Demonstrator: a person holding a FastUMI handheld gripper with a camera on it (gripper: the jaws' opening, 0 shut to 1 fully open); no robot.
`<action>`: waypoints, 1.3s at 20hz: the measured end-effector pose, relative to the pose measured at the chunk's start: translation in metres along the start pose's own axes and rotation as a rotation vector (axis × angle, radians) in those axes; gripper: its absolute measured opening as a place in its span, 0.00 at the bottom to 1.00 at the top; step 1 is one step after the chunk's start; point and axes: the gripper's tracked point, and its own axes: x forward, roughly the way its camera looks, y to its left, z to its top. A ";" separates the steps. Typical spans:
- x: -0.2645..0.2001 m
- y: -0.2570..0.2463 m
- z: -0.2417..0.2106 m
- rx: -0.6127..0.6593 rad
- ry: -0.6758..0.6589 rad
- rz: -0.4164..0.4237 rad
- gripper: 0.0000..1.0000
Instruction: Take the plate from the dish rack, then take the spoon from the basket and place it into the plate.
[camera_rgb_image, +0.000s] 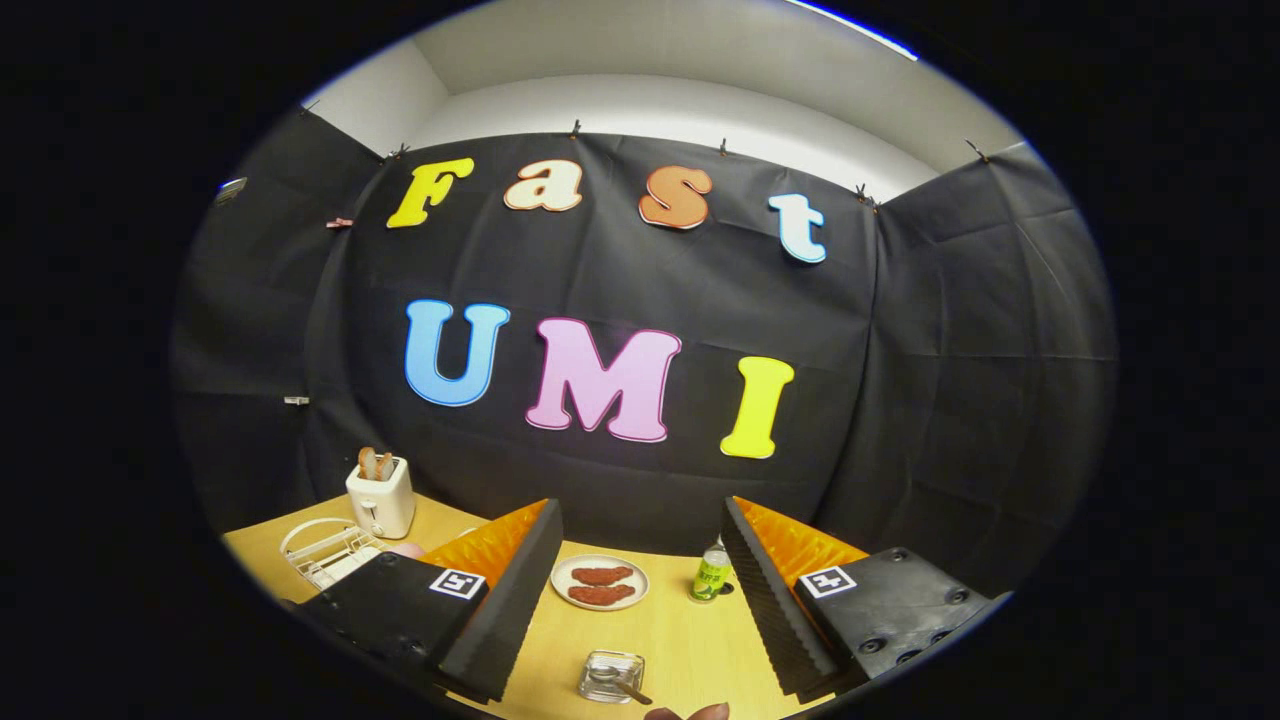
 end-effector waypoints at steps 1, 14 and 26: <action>0.001 0.012 0.004 -0.012 -0.009 0.009 0.98; 0.036 0.188 -0.014 -0.001 0.139 0.164 0.98; 0.061 0.282 -0.194 0.017 0.712 0.034 0.79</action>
